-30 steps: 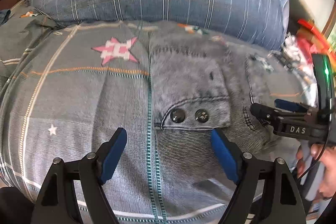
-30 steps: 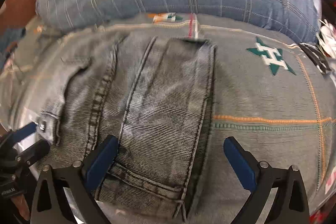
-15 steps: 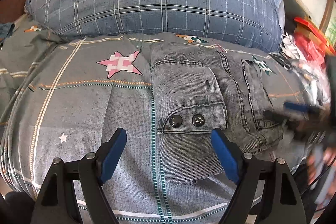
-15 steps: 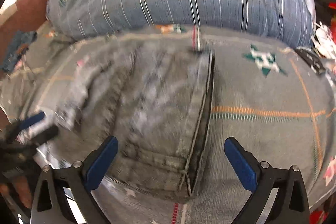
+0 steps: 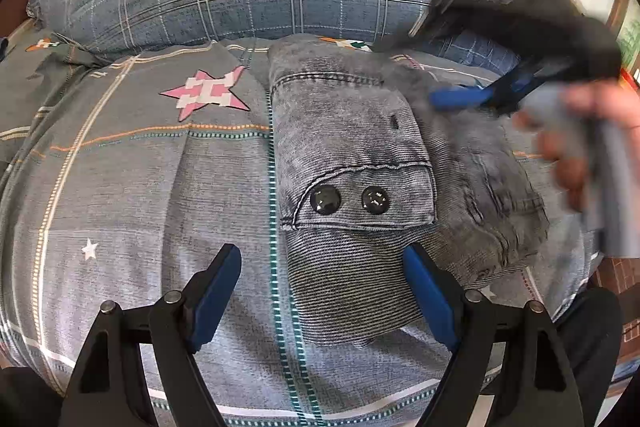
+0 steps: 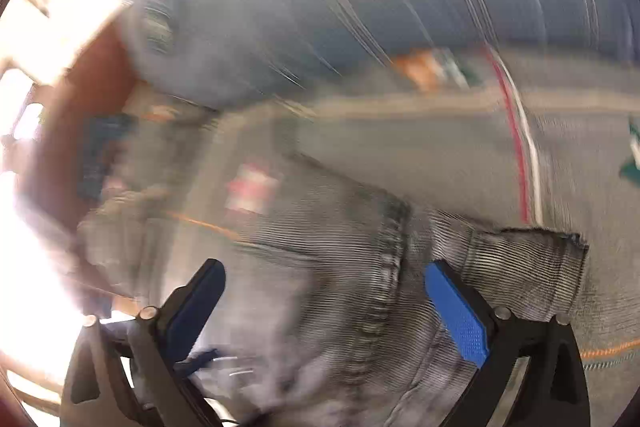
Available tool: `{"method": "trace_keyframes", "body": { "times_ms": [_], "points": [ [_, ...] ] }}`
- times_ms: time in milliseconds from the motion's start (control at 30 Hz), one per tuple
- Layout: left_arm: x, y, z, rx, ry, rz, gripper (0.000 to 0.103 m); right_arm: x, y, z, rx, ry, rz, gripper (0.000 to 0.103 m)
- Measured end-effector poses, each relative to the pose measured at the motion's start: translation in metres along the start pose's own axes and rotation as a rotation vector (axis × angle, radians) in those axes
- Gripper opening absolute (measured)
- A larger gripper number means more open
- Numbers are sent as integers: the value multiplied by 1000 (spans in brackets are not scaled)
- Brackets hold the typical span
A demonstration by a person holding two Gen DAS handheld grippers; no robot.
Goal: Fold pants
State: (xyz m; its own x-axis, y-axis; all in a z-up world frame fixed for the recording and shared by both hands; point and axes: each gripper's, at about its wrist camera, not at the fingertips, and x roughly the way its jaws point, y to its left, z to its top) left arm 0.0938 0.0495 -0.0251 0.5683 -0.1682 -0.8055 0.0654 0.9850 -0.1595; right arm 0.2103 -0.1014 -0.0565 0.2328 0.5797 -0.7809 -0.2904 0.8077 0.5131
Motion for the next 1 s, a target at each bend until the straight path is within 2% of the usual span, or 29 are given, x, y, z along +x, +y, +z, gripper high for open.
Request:
{"method": "trace_keyframes", "body": {
  "times_ms": [100,233,267,300,333,367,433,500,600,667,833,1000],
  "points": [
    [0,-1,0,10,-6,2,84,-11,19,-1,-39,1,-49,93],
    [4,1,-1,-1,-5,-18,85,-38,34,-7,-89,-66,-52,93],
    [5,2,-1,-7,-4,-24,85,-36,30,-7,-85,-58,-81,93],
    [5,2,-1,-9,-4,-27,85,-22,21,-9,-80,-2,-125,93],
    [5,2,-1,-10,-5,-32,85,-6,13,-11,-79,57,-137,93],
    [5,2,-1,-9,-3,-35,85,3,8,-15,-93,62,-131,93],
    [2,4,0,-14,-6,-48,85,-8,20,-15,-94,36,-139,93],
    [-6,10,1,-33,-26,-72,84,-19,30,-13,-98,20,-107,94],
    [-22,21,1,-77,-82,-89,84,-40,47,-3,-142,-27,-159,94],
    [-29,29,1,-104,-111,-67,84,-43,61,6,-191,-50,-205,94],
    [-8,31,-1,-92,-46,-70,84,-8,90,32,-287,24,-258,93],
    [-2,32,0,-86,-48,-88,84,48,115,48,-399,128,-329,86]
  ]
}}
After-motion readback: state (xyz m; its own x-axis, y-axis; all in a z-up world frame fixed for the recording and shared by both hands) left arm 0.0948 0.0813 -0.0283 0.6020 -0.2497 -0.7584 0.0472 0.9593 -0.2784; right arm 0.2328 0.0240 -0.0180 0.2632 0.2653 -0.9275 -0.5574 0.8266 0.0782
